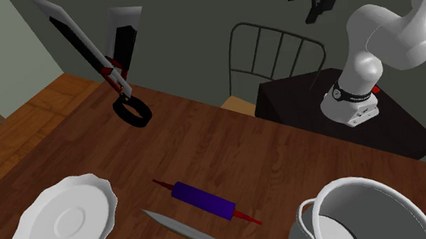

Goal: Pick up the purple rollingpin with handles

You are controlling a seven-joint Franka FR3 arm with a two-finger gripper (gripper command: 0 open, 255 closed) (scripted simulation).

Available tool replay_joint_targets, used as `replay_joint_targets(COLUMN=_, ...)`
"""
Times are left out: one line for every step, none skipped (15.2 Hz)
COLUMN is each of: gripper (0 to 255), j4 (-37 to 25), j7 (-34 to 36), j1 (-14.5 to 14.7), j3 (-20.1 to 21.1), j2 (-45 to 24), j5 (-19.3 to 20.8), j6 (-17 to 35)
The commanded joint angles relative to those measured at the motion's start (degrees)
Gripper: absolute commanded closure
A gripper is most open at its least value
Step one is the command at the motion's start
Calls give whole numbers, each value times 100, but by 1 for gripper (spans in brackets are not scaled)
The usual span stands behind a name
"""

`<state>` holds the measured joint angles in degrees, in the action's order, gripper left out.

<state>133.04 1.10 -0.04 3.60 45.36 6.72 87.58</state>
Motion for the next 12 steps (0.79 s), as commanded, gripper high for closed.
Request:
replay_joint_targets(gripper=0, j4=0, j7=0, j1=0, j3=0, j2=0, j5=0, j6=0)
replay_joint_targets(gripper=0, j4=92, j7=168, j1=-1, j3=77, j2=-70, j5=-74, j6=149)
replay_joint_targets(gripper=0, j4=176, j7=334, j1=-3, j3=154, j2=-149, j5=-147, j6=301)
replay_joint_targets(gripper=0, j4=252, j7=499, j1=-5, j3=232, j2=-237, j5=-217, j6=455)
replay_joint_targets(gripper=0, j4=320, j7=662, j1=-7, j3=311, j2=-334, j5=-285, j6=612)
replay_joint_targets(gripper=0, j4=380, j7=823, j1=-10, j3=390, j2=-440, j5=-351, j6=771)
replay_joint_targets(gripper=0, j4=431, j7=985, j1=-12, j3=468, j2=-555, j5=-412, j6=931)
replay_joint_targets(gripper=0, j4=474, j7=1145, j1=-15, j3=547, j2=-679, j5=-471, j6=1093)
replay_joint_targets(gripper=0, j4=509, j7=1303, j1=-21, j3=627, j2=-812, j5=-527, j6=1256)
replay_joint_targets(gripper=0, j4=535, j7=1461, j1=-27, j3=706, j2=-953, j5=-578, j6=1420)
replay_joint_targets(gripper=0, j4=552, j7=1619, j1=-33, j3=784, j2=-1102, j5=-624, j6=1585)
replay_joint_targets(gripper=0, j4=560, j7=1777, j1=-40, j3=862, j2=-1260, j5=-665, j6=1749)
